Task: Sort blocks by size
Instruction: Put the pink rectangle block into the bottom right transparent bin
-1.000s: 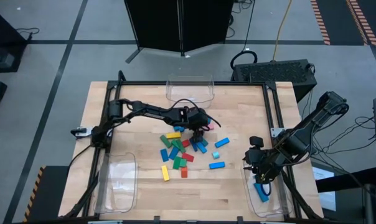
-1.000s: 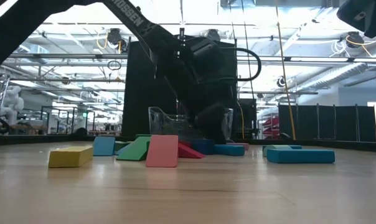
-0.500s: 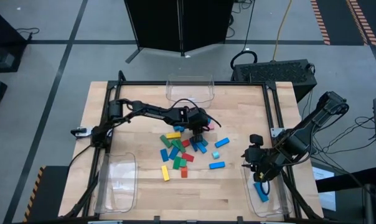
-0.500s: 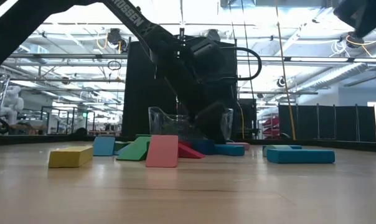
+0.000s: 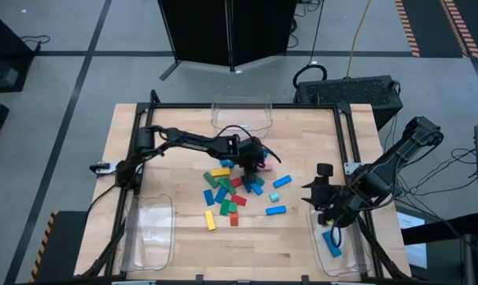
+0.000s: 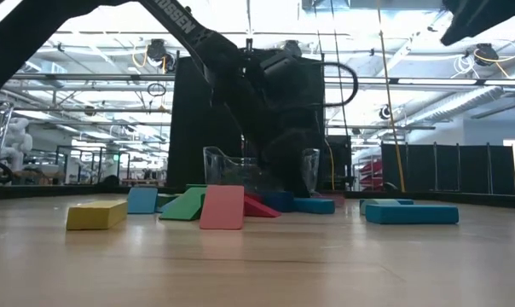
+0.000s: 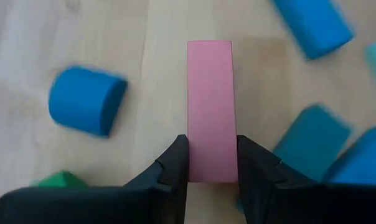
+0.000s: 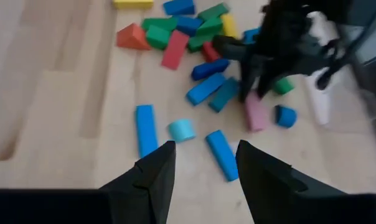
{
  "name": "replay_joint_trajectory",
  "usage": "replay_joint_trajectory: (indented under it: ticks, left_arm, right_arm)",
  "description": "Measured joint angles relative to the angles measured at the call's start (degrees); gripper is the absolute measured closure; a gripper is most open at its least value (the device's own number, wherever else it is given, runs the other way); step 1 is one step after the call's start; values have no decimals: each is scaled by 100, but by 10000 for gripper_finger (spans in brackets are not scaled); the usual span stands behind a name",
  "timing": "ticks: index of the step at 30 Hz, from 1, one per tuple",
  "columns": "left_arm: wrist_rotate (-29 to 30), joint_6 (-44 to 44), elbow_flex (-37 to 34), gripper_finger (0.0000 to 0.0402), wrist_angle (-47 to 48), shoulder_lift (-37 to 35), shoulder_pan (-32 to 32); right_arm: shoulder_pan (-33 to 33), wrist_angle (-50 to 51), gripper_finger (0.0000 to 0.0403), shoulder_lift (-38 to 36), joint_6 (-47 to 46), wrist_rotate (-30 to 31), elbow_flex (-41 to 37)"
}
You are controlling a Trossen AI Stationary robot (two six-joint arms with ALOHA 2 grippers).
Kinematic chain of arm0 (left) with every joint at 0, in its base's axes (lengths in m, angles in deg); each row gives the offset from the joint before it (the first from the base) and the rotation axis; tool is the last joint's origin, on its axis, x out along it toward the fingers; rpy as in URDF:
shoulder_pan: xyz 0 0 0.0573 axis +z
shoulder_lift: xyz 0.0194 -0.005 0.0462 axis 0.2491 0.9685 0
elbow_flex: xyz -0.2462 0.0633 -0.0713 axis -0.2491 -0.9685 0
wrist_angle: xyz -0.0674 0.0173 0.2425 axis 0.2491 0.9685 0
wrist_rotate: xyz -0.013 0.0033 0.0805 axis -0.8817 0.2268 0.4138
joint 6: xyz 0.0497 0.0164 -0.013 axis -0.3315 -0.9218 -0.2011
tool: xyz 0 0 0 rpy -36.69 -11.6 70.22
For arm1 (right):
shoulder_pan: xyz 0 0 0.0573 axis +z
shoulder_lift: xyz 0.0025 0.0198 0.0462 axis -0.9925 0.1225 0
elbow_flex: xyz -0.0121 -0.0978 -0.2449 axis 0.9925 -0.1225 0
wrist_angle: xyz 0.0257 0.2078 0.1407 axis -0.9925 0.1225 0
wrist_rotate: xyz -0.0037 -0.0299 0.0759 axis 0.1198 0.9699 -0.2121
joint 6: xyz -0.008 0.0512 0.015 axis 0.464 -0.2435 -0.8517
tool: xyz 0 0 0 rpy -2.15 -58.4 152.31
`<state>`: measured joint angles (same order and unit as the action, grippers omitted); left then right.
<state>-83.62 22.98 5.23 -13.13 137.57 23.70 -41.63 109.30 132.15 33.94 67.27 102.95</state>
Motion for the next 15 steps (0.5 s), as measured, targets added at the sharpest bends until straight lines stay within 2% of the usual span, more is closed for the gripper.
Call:
replay_joint_trajectory:
  ticks: [5, 8, 15]
  left_arm:
    - [-155, -13, 7, 306, 49, -399, 8]
    - [-552, -97, 5, 307, 72, -601, 3]
    - [-2596, -226, 7, 307, -41, -859, -4]
  right_arm:
    - [-182, -58, 239, 268, 265, 235, 0]
    - [-310, -81, 238, 549, 298, 510, 0]
    - [-462, -291, 238, 1203, 1049, 1385, -4]
